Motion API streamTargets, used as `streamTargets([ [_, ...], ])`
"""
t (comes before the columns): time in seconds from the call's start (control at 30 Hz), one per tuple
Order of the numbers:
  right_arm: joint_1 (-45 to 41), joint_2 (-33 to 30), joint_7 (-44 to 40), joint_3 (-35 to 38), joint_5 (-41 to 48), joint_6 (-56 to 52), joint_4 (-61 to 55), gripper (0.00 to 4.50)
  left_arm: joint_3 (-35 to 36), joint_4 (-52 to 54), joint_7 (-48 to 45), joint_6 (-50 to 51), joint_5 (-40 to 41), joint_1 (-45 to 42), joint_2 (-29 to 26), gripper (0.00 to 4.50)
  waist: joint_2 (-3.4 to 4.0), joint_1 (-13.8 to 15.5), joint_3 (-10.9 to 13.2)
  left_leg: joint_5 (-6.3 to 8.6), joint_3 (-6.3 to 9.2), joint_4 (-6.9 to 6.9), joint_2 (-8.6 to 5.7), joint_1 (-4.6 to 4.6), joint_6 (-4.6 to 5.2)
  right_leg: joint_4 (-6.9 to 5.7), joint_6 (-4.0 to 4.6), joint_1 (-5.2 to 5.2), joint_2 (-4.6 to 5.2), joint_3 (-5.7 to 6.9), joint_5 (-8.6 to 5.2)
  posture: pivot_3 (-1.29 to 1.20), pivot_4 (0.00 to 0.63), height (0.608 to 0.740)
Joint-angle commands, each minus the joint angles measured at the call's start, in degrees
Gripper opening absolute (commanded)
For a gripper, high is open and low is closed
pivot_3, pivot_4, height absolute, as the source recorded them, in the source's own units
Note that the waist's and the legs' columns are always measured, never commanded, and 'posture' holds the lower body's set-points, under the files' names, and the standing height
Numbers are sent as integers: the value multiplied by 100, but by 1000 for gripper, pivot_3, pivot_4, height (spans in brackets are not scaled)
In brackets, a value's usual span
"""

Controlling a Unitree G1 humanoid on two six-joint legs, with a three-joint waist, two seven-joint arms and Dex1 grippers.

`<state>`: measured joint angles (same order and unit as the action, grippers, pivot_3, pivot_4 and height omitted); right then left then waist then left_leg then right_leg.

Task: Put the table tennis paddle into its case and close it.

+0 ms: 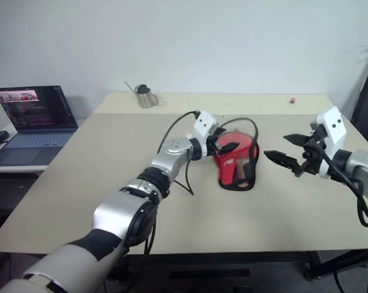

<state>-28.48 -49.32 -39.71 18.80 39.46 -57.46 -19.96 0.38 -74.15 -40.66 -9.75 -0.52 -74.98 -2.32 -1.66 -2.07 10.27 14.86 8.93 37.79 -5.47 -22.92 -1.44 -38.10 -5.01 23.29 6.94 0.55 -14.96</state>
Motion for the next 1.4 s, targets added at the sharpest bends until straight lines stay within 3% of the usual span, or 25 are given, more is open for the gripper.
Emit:
streamTargets([
  [0.03, -237, 143, 294, -249, -238, 217, 139, 4462, 46, 139, -127, -260, -40, -1, -274, 3964, 1, -2, 0, 0, 1, 2, 0, 2, 0, -4, 0, 0, 0, -1, 0, 0, 150, 740],
  [0.23, -863, 640, 479, -1151, -940, 678, 1273, 4462, 260, 654, -1158, -391, 308, 585, -1009, 3964, 4, -19, -2, -9, 4, 5, 0, 5, -15, -3, 0, 0, -2, -7, 3, 0, 150, 740],
  [0.43, -1525, 1120, 527, -1798, -1797, 1404, 3009, 4462, 371, 1906, -2130, 104, 739, 1398, -1680, 3964, 4, 11, -2, -11, 9, 3, -5, -8, -21, 8, 1, 9, 2, -4, 3, 0, 150, 740],
  [0.67, -2169, 1546, 479, -2176, -2685, 2417, 5302, 4462, 386, 4622, -2223, 1575, 1377, 2549, -2114, 3964, 5, 17, -2, -12, 16, 3, -5, -8, -22, 7, 2, 9, 3, -4, 3, 0, 150, 740],
  [0.8, -2429, 1782, 418, -2176, -2927, 2859, 6164, 4462, 366, 5487, -2019, 2107, 1558, 2838, -2157, 3964, 6, 5, -2, -13, 17, 5, -5, -7, -24, 4, 3, 9, 2, -4, 4, 0, 150, 740],
  [1.1, -2877, 2231, 512, -2001, -3098, 3297, 7247, 4462, 313, 5774, -1818, 2331, 1641, 2943, -2217, 3964, 8, -77, -4, -15, 15, 6, 1, 0, -27, 1, 9, 6, -3, -6, 8, 0, 150, 740],
  [1.4, -2948, 2510, 321, -2079, -3329, 3303, 7578, 4462, 272, 5709, -1813, 2270, 1650, 2939, -2235, 3964, 11, -118, -5, -16, 14, 8, 1, 1, -29, -3, 10, 5, -3, -8, 9, 0, 150, 740],
])
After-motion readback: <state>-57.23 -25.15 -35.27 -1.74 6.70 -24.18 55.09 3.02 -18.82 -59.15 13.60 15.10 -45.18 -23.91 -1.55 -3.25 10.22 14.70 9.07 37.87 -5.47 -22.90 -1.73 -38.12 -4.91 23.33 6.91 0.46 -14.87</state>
